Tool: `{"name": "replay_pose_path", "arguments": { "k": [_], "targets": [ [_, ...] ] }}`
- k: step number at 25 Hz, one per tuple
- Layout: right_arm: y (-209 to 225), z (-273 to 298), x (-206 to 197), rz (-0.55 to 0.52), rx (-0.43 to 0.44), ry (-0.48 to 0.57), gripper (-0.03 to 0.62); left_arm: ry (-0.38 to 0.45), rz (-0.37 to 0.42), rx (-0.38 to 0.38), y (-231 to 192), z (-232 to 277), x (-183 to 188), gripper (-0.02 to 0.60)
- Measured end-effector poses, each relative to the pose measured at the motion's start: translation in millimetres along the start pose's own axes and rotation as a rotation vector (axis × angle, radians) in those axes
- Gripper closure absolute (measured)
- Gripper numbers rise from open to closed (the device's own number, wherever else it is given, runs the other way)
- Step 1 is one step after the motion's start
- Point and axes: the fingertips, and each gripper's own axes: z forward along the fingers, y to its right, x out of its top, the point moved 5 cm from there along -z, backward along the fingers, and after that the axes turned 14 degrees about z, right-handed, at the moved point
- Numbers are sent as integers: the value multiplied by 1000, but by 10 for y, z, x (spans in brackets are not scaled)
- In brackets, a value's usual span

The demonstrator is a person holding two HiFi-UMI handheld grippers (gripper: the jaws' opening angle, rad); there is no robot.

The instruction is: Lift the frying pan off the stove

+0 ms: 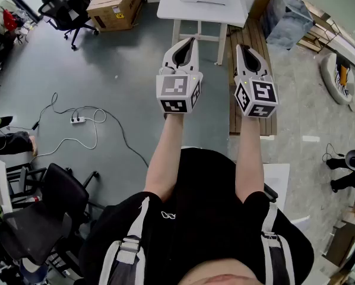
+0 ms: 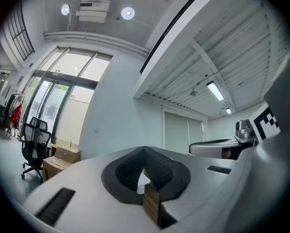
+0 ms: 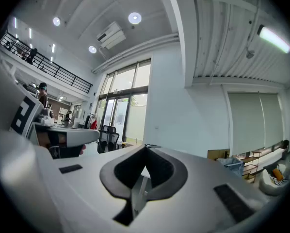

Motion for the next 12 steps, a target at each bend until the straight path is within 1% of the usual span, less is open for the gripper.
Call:
{"name": "replay_pose_path", "arguments": {
  "k": [5,12],
  "targets": [
    [25,52,5,-29,1,-15,595,-4,-10,2,-7,64,-25,580],
    [99,147,-26,20,-26,10,595,-19,-38,14,-157,131,-160,580]
  ]
}}
